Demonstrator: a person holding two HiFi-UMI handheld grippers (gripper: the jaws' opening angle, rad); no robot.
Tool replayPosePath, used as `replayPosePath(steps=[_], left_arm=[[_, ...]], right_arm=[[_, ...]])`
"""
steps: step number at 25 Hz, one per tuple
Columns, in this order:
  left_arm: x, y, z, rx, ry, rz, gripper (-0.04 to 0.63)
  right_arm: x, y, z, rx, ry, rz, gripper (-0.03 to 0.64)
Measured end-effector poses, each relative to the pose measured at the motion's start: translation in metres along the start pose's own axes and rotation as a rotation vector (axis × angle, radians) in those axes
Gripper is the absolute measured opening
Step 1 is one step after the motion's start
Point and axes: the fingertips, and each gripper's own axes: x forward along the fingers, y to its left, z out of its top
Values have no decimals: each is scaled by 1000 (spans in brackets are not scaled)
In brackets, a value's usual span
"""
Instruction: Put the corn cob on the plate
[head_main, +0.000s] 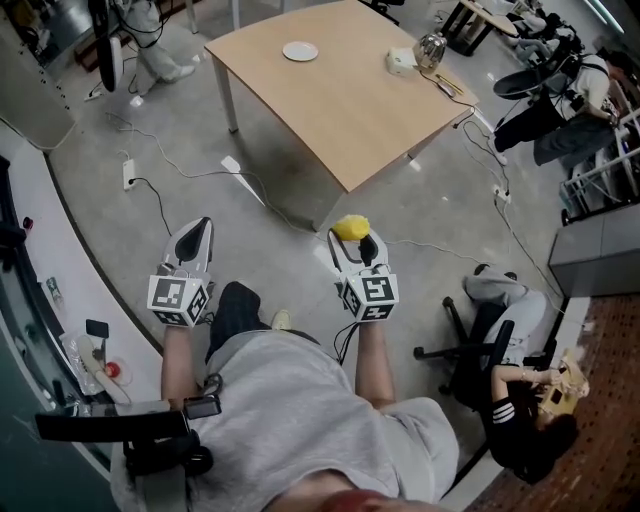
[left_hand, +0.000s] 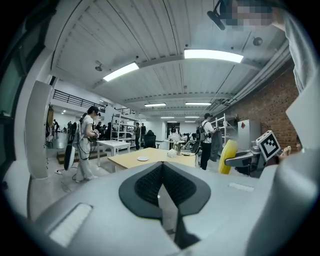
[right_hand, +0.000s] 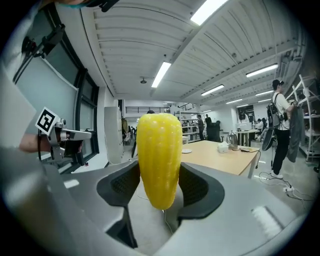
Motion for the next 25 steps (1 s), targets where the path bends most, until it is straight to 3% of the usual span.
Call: replayPosePath(steps=[10,25], left_arm=[[66,56,-4,-22,6,4,20],[185,211,33,-33,-7,-11,20]], right_arm=[[87,-9,15,-16,22,25,250],[269,-4,72,-21,41,5,250]])
